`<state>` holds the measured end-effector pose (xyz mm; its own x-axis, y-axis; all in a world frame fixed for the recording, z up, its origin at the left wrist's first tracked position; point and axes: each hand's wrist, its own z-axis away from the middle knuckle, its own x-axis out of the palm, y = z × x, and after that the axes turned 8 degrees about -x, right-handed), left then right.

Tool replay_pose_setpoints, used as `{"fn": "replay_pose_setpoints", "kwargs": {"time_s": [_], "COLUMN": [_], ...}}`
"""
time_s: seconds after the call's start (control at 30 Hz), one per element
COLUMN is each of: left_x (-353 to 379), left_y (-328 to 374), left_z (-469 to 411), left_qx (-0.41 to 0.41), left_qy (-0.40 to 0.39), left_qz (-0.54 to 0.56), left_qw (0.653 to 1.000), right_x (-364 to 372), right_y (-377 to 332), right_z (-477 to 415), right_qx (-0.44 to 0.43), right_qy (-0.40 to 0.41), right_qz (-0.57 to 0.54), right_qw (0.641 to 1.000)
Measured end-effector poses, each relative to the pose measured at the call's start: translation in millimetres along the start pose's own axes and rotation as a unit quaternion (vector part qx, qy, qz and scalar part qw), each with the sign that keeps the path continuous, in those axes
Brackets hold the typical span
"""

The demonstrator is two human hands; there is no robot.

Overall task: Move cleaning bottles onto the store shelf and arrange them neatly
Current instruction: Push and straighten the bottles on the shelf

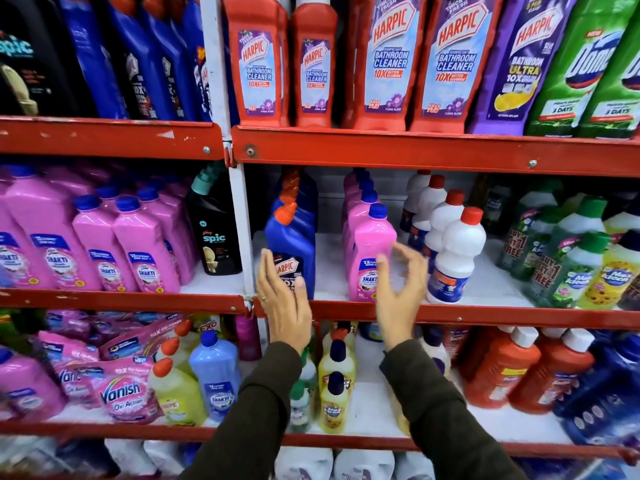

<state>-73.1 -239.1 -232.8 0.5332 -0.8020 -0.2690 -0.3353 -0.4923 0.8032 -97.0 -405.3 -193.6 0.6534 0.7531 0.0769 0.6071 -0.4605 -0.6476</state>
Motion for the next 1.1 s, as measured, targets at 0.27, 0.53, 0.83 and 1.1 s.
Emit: {"fn": "replay_pose_setpoints", "kwargs": {"time_s": [0.27,0.53,0.83,1.1], "left_x": [-19.5,-15.6,18.0,45.9], "left_y": [-14.3,-15.6,36.8,61.8], "left_z": [-21.5,-17.9,35.1,29.2], "left_qx": [-0.091,-0.106,-0.038,-0.188], "left_qy": [-0.093,-0.061,-0.206,-0.298], "left_qz": [0.099,0.081,0.136,0.211], "left_qw": [0.987,0.989,0.968,0.912], "right_x": [67.6,57.2,-20.7,-29.5], "right_y": [0.0,-12.5,20.9,33.3], "right_z": [48.1,43.4,13.1,9.0], "right_qx": [0.256,0.219,0.245,0.268], "right_qy": [-0.279,-0.298,-0.047,-0.164], "right_qz": [-0.124,-0.089,-0.045,-0.044], "right_qw": [0.917,0.925,0.967,0.948]}}
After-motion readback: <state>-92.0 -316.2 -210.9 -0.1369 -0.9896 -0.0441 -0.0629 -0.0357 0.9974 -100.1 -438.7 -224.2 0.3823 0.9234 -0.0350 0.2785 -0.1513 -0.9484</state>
